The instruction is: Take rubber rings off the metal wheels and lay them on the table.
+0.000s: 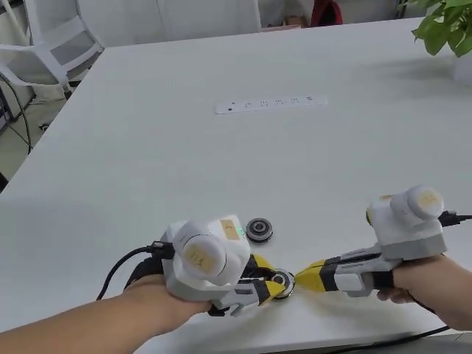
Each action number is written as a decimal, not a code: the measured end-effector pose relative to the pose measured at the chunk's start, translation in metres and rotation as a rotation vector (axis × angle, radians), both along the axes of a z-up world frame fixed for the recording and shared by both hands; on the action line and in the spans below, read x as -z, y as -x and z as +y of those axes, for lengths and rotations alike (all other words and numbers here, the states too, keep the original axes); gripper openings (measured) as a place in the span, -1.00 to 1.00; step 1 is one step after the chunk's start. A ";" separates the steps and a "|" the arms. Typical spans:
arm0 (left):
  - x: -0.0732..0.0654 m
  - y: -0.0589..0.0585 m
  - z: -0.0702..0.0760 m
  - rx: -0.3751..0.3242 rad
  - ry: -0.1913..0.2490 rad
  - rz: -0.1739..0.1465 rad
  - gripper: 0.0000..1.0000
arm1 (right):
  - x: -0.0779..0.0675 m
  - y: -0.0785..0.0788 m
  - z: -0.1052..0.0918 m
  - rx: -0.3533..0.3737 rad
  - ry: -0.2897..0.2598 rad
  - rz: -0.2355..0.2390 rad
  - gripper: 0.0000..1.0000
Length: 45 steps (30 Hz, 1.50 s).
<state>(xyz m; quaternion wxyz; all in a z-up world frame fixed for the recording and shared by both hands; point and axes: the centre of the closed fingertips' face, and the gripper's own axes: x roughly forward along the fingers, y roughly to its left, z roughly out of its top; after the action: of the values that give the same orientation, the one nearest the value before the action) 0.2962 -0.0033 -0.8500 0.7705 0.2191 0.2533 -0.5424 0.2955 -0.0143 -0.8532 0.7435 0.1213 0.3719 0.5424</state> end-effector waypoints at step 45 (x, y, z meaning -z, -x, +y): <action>0.001 0.000 0.000 -0.012 -0.018 -0.006 -0.76 | -0.009 0.004 0.009 0.016 -0.093 0.120 -1.00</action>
<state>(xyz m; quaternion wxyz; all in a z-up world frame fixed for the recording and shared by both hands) 0.2964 -0.0036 -0.8507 0.7725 0.2259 0.2572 -0.5349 0.2914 -0.0058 -0.8445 0.7176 0.1908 0.3894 0.5450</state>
